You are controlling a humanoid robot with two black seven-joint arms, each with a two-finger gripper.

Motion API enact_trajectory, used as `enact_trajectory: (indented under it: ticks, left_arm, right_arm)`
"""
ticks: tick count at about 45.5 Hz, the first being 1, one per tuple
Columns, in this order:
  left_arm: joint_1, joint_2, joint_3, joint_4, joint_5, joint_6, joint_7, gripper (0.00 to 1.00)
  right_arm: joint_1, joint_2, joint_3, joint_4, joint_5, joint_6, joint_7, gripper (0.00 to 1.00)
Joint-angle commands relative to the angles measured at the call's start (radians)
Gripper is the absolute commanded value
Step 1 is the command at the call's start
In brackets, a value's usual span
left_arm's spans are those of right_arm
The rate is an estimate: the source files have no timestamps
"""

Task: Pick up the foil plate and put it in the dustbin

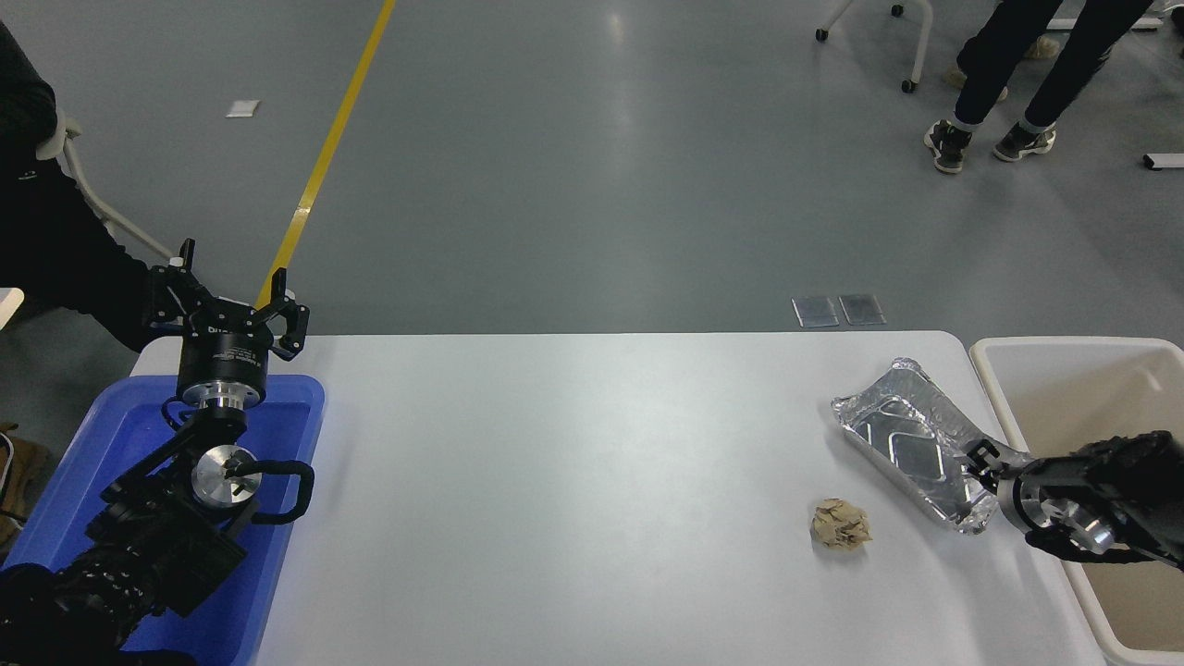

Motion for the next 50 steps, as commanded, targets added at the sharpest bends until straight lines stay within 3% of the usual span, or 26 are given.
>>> enact_trajectory:
  ticks: [1,5,9,11,30,39,50]
  left_arm:
    - [0.0,0.0,0.0,0.0,0.0,0.0,0.0,0.99]
    - [0.0,0.0,0.0,0.0,0.0,0.0,0.0,0.99]
    - [0.0,0.0,0.0,0.0,0.0,0.0,0.0,0.99]
    - [0.0,0.0,0.0,0.0,0.0,0.0,0.001,0.99]
    - [0.0,0.0,0.0,0.0,0.0,0.0,0.001,0.99]
    - [0.0,0.0,0.0,0.0,0.0,0.0,0.0,0.99]
    - [0.0,0.0,0.0,0.0,0.0,0.0,0.0,0.99]
  right_arm:
    - [-0.033,0.015,0.022,-0.035,-0.016,0.002,-0.002,0.49]
    - [-0.037,0.02,0.022,-0.035,-0.034,0.002,-0.002,0.31]
    - [-0.037,0.021,0.022,-0.035,-0.048,0.004,-0.003,0.23]
    - [-0.042,0.021,0.022,-0.036,-0.048,0.004,-0.003,0.01]
    - [-0.036,-0.009,0.119,-0.033,-0.145,0.008,0.001,0.0]
    - [0.079,-0.164,0.162,0.063,-0.174,0.126,0.0,0.0]
    - [0.355,-0.428,0.162,0.246,-0.366,0.318,-0.005,0.0]
